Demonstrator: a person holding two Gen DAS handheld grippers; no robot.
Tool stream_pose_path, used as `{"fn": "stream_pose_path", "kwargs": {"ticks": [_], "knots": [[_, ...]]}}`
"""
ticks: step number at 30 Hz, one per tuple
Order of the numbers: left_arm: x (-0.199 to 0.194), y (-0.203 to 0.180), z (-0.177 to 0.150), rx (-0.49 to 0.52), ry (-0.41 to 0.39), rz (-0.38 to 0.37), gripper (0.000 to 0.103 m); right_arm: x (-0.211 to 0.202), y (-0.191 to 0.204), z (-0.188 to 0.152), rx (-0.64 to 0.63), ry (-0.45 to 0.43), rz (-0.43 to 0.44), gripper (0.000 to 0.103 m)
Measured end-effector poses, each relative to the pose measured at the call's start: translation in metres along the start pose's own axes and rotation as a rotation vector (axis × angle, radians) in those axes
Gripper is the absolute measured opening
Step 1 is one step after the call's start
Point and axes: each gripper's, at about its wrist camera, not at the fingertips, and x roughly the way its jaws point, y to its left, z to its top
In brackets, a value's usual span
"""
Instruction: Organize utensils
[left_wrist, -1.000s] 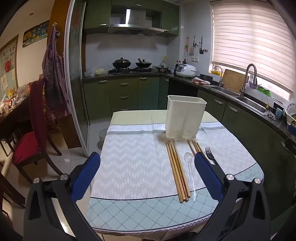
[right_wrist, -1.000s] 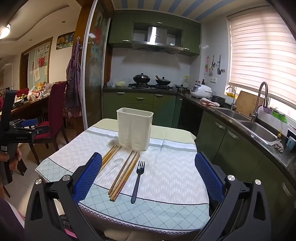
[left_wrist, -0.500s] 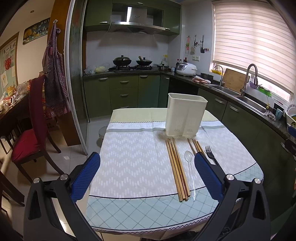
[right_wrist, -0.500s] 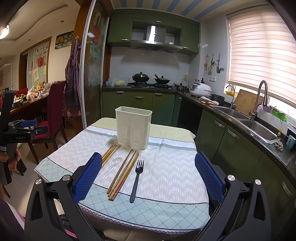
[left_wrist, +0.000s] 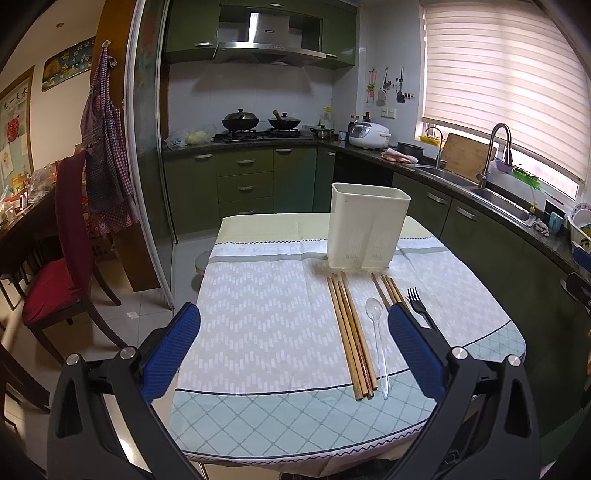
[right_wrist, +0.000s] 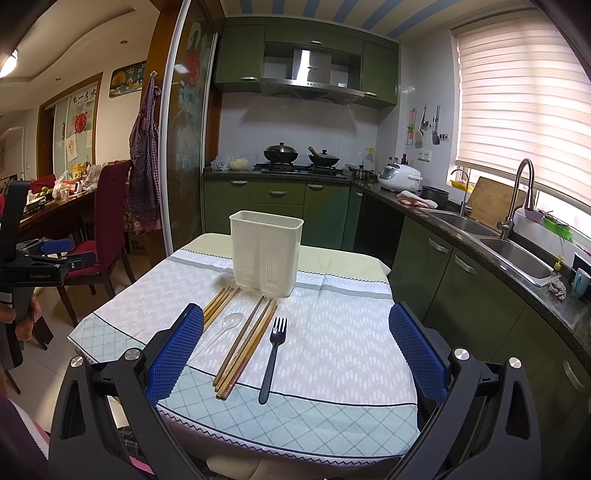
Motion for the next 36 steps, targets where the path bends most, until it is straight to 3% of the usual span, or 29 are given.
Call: {"fn": "stream_pose_path", "kwargs": {"ticks": [36], "knots": [[0.005,-0.004,-0.007,0.003,0.009,-0.004,0.097,0.015,0.002,-0.006,0.014,0.022,-0.009,0.099]]}}
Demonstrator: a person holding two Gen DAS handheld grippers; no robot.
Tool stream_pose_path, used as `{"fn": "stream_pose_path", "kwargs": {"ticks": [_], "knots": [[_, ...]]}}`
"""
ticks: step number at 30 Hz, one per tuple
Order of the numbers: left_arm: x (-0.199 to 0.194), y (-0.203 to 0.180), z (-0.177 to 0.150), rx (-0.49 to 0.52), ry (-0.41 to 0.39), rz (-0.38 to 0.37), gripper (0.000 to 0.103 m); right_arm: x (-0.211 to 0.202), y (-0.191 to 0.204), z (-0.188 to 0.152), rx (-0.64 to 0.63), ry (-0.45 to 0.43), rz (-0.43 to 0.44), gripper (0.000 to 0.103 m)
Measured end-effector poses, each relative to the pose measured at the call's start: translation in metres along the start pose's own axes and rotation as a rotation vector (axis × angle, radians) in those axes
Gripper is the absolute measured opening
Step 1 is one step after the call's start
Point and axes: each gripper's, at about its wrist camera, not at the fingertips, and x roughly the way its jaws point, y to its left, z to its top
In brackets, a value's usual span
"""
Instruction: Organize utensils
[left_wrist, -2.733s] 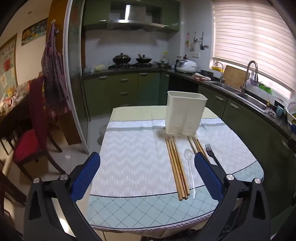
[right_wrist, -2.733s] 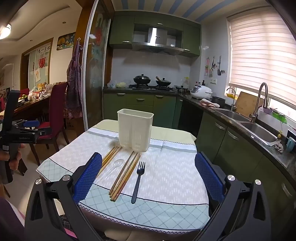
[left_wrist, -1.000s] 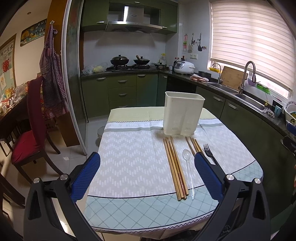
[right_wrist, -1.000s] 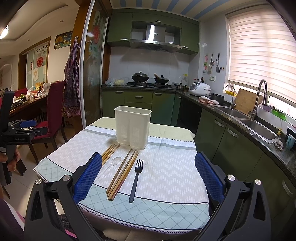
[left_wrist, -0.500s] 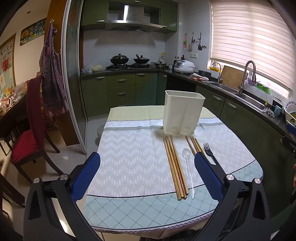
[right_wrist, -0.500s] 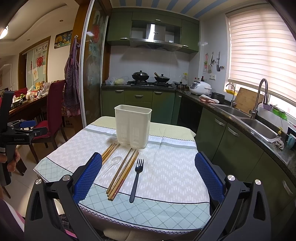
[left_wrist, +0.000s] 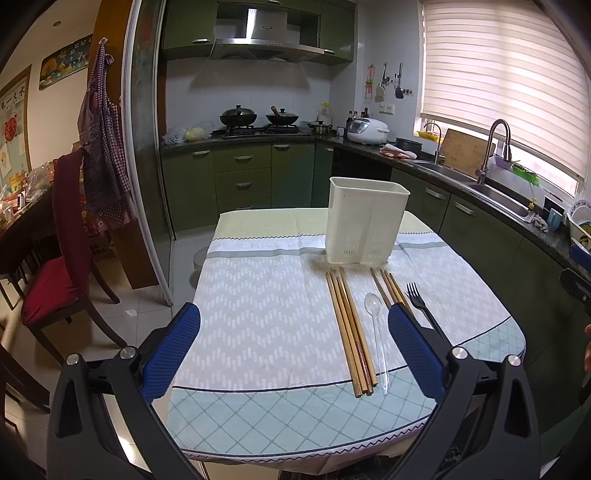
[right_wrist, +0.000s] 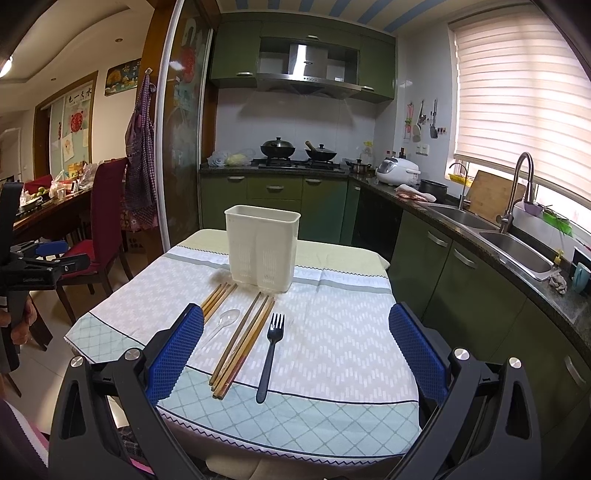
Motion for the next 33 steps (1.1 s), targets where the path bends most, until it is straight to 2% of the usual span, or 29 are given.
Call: {"fn": "stream_pose_path", "kwargs": {"ticks": [28,33], "knots": [[0.001,0.000,-0.002,0.002,0.005,-0.001,0.097,0.007,-0.006,0.001,0.022,0.025,-0.007,0.099],[0.011,-0.002,-0.003,-0.003,0.032,-0.019,0.097,0.015,-0.007,0.000,0.022,0.044,-0.006,0.099]]}}
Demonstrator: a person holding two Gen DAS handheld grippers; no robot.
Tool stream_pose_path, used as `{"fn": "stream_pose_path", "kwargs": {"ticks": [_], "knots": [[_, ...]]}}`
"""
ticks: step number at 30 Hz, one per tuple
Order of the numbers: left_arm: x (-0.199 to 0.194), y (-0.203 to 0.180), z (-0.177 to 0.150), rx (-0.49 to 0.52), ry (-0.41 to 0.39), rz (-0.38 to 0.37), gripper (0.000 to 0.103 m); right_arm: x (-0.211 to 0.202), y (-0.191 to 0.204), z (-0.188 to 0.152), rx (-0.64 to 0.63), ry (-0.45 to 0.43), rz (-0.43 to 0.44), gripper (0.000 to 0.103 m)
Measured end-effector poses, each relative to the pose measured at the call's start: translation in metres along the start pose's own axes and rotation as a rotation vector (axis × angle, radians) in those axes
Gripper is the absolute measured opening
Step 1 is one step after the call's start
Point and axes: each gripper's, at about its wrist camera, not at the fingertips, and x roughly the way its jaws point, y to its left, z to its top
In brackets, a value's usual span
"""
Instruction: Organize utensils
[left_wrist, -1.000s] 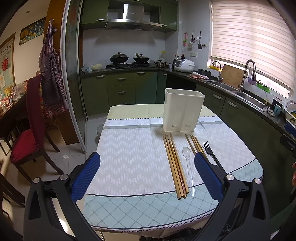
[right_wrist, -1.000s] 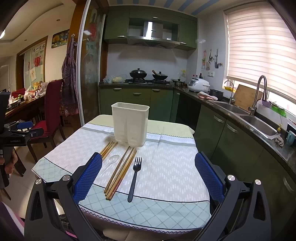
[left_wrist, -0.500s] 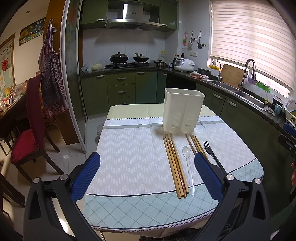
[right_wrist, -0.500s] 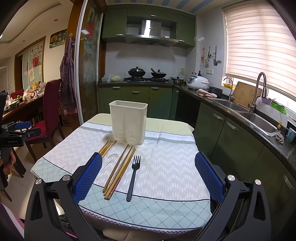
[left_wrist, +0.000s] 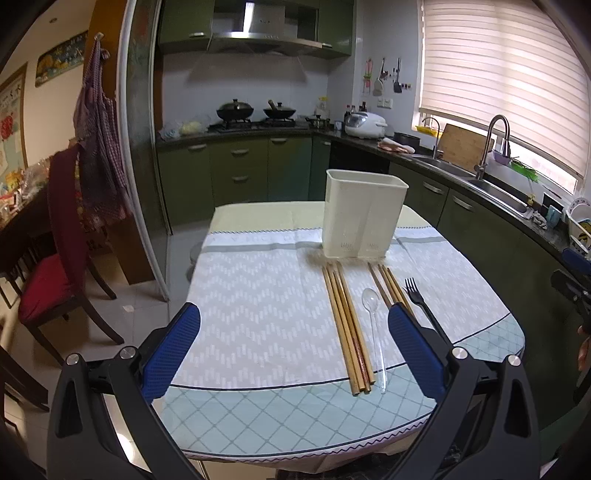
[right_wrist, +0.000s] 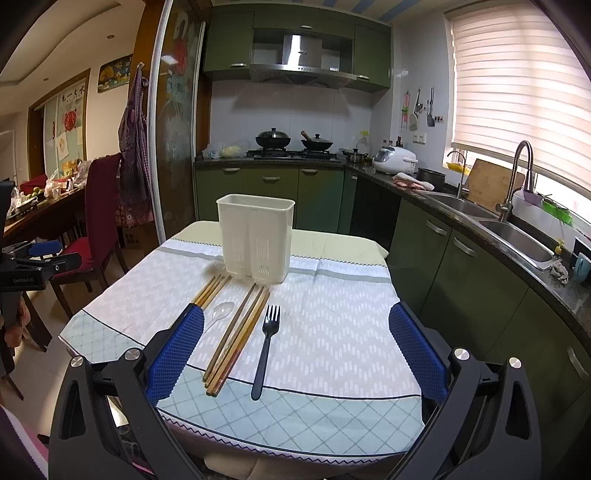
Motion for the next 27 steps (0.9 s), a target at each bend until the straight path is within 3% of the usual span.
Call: {"fn": "stream_pose_path", "kwargs": {"ticks": [8,12,17,20,27], "knots": [[0.061,-0.009,0.022,-0.011,0.159,-0.026,0.097,0.023,-0.010,-0.005,0.024,0.053,0.000,0.099],[0.110,-0.009,0.031,-0.055,0.270,-0.062,0.097,0.046,-0.019,-0.008,0.063,0.135,0.037,0.099],[0.168,-0.013,0.033,-0.055,0.400,-0.039,0.097,0.071,-0.027,-0.007,0.047,0.172,-0.026,0.099],[0.198,-0.015,0.030,-0.048,0.468,-0.037,0.097,0.087,-0.032,-0.004,0.051,0.188,-0.018,0.099],[0.236,-0.024,0.032,0.000,0.547,-0.007,0.096,0.124,-0.037,0.001,0.072,0.245,-0.005,0.099]]}}
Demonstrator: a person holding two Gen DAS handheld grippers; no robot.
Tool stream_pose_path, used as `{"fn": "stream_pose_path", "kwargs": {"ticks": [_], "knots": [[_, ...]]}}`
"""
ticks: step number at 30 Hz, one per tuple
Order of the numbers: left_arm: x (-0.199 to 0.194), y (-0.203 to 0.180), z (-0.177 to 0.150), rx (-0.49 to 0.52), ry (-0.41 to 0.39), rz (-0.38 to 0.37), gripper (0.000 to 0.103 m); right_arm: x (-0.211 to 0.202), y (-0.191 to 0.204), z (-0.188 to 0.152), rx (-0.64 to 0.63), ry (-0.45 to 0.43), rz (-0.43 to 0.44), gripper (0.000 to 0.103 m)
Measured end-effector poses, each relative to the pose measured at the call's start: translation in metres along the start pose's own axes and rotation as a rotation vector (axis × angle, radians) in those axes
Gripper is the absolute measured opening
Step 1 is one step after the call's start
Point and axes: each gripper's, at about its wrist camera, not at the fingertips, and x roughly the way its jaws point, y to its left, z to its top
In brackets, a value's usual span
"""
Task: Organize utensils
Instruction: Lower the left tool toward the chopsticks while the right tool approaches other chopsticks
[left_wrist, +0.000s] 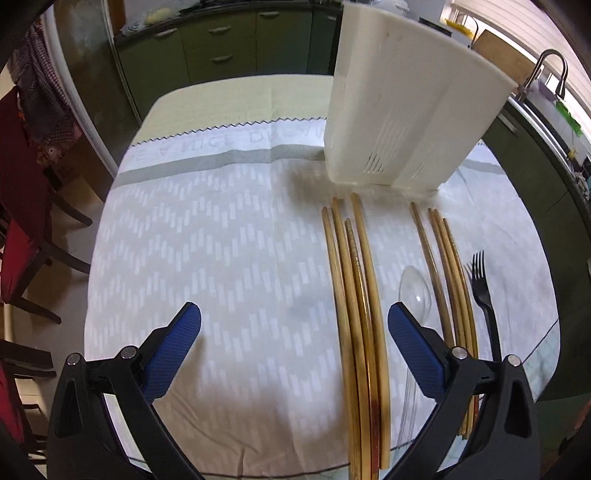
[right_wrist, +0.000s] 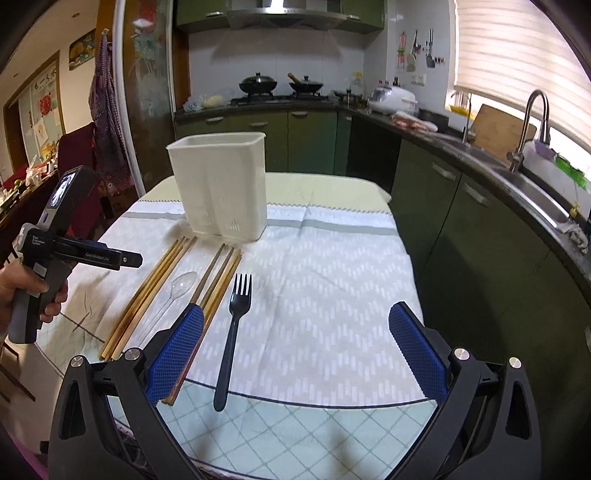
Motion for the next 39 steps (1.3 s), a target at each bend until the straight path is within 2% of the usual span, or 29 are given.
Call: {"fn": "stream_pose_path", "kwargs": {"ticks": [5,9,16,18,22,28,32,34,36,39], "knots": [[0.011,-0.001,0.008,0.010,0.041,0.003,0.083,0.023,-0.007,0.009,0.059,0.055,0.039,0.099],[0.021,0.000,0.010,0.004,0.079,-0.003,0.074,0.032,-0.003,0.015,0.056,0.059,0.036,0.099],[0.031,-0.008,0.015,0.021,0.099,0.024,0.073,0.044,0.006,0.020,0.038,0.070,0.059,0.099],[0.035,-0.009,0.017,0.022,0.106,0.039,0.065,0.045,0.007,0.021,0.045,0.081,0.060,0.099],[0.040,-0.006,0.019,-0.007,0.124,0.009,0.061,0.044,0.003,0.025,0.091,0.075,0.042,0.099],[0.044,-0.009,0.022,0.009,0.132,0.014,0.060,0.049,0.005,0.036,0.101,0.110,0.139,0.099],[0.047,-0.021,0.017,0.046,0.119,0.040,0.059,0.058,0.023,0.044,0.044,0.145,0.141,0.090],[0.045,-0.021,0.016,0.055,0.115,0.036,0.053,0.066,0.035,0.047,0.014,0.174,0.162,0.082],[0.044,-0.019,0.017,0.062,0.112,0.033,0.038,0.078,0.047,0.048,-0.019,0.219,0.189,0.077],[0.043,-0.010,0.017,0.063,0.112,0.032,0.031,0.097,0.060,0.048,-0.051,0.281,0.211,0.068]]}}
